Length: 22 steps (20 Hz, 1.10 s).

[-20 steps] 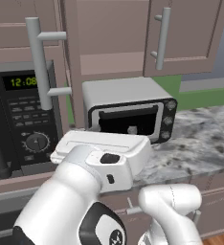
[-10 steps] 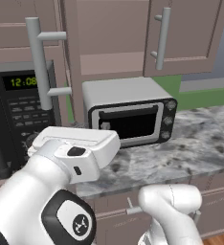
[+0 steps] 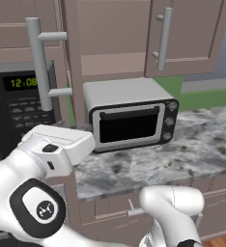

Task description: Close all open cabinet doors.

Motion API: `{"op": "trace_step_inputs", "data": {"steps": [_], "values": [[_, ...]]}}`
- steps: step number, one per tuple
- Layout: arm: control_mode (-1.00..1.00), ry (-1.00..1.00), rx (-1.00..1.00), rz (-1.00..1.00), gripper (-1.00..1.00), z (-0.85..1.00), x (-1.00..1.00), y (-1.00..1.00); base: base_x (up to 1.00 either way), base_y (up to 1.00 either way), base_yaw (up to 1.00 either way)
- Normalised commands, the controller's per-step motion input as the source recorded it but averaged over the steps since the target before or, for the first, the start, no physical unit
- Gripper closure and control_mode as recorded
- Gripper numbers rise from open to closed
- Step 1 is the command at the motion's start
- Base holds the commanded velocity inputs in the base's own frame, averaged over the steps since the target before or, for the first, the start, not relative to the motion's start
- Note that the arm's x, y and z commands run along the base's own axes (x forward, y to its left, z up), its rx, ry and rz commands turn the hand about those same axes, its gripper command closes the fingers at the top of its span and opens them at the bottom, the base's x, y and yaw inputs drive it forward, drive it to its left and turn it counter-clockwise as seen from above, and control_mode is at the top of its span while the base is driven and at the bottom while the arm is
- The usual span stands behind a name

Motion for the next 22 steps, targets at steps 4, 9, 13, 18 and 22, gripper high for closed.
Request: {"op": "trace_step_inputs", "data": {"steps": [4, 9, 13, 18, 22], "values": [[-1.0, 0.0, 0.0, -0.04, -1.0, -0.02, 0.45, 0.16, 0.0, 0.0, 0.0], [-1.0, 0.0, 0.0, -0.03, -1.0, -0.13, 0.35, 0.23, 0.0, 0.0, 0.0], [-1.0, -0.04, -0.01, 0.0, -1.0, -0.11, 0.07, 0.31, 0.0, 0.0, 0.0], [-1.0, 0.0, 0.0, 0.0, -1.0, -0.01, 0.33, 0.14, 0.0, 0.0, 0.0], [-1.0, 0.0, 0.0, -0.01, -1.0, -0.09, 0.34, 0.1, 0.0, 0.0, 0.0]]}}
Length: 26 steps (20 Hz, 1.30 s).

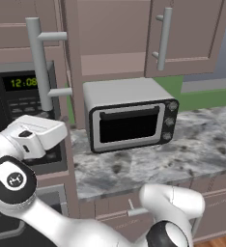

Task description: Close all open cabinet doors.

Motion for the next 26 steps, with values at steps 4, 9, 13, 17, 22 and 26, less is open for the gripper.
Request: {"op": "trace_step_inputs", "data": {"steps": [4, 9, 13, 17, 22, 26], "values": [[-1.0, 0.0, 0.0, -0.03, -1.0, -0.08, 0.19, 0.01, 0.0, 0.0, 0.0], [-1.0, 0.0, 0.0, -0.03, -1.0, -0.03, 0.24, 0.0, 0.0, 0.0, 0.0], [-1.0, 0.0, 0.0, -0.02, -1.0, 0.0, 0.16, -0.16, 0.0, 0.0, 0.0], [-1.0, 0.0, 0.0, 0.0, -1.0, 0.0, 0.13, -0.2, 0.0, 0.0, 0.0], [-1.0, 0.0, 0.0, -0.01, -1.0, -0.06, 0.0, -0.34, 0.0, 0.0, 0.0], [-1.0, -0.01, 0.0, 0.0, -1.0, -0.1, 0.0, -0.35, 0.0, 0.0, 0.0]]}}
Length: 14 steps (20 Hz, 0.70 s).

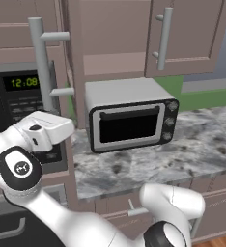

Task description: Close all open cabinet doors.

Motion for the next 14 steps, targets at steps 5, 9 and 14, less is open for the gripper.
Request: {"op": "trace_step_inputs", "data": {"steps": [5, 9, 14], "values": [[-1.0, 0.0, 0.02, 0.0, -1.0, 0.0, 0.0, -0.46, 0.0, 0.0, 0.0], [-1.0, 0.0, 0.03, 0.0, -1.0, 0.0, 0.0, -0.58, 0.0, 0.0, 0.0], [-1.0, 0.0, 0.05, 0.0, -1.0, 0.0, 0.0, -0.73, 0.0, 0.0, 0.0]]}}
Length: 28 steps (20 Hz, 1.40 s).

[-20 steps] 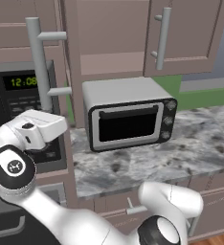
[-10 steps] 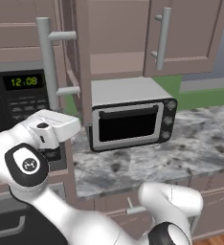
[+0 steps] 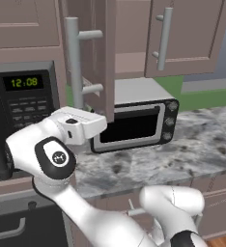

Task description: Close all open cabinet doors.

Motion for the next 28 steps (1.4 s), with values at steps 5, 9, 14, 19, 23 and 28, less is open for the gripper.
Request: {"op": "trace_step_inputs", "data": {"steps": [5, 9, 14, 19, 23, 28], "values": [[-1.0, 0.0, 0.05, 0.0, -1.0, 0.0, 0.0, -0.75, 0.0, 0.0, 0.0], [-1.0, -0.01, 0.05, 0.0, -1.0, 0.0, 0.0, -0.73, 0.0, 0.0, 0.0], [-1.0, 0.0, 0.02, 0.01, -1.0, 0.0, 0.11, -0.53, 0.0, 0.0, 0.0], [-1.0, 0.0, 0.0, 0.0, -1.0, 0.0, 0.44, -0.11, 0.0, 0.0, 0.0], [-1.0, 0.0, 0.0, 0.0, -1.0, 0.0, 0.58, 0.0, 0.0, 0.0, 0.0], [-1.0, 0.0, 0.0, 0.0, -1.0, 0.0, 0.57, -0.08, 0.0, 0.0, 0.0]]}}
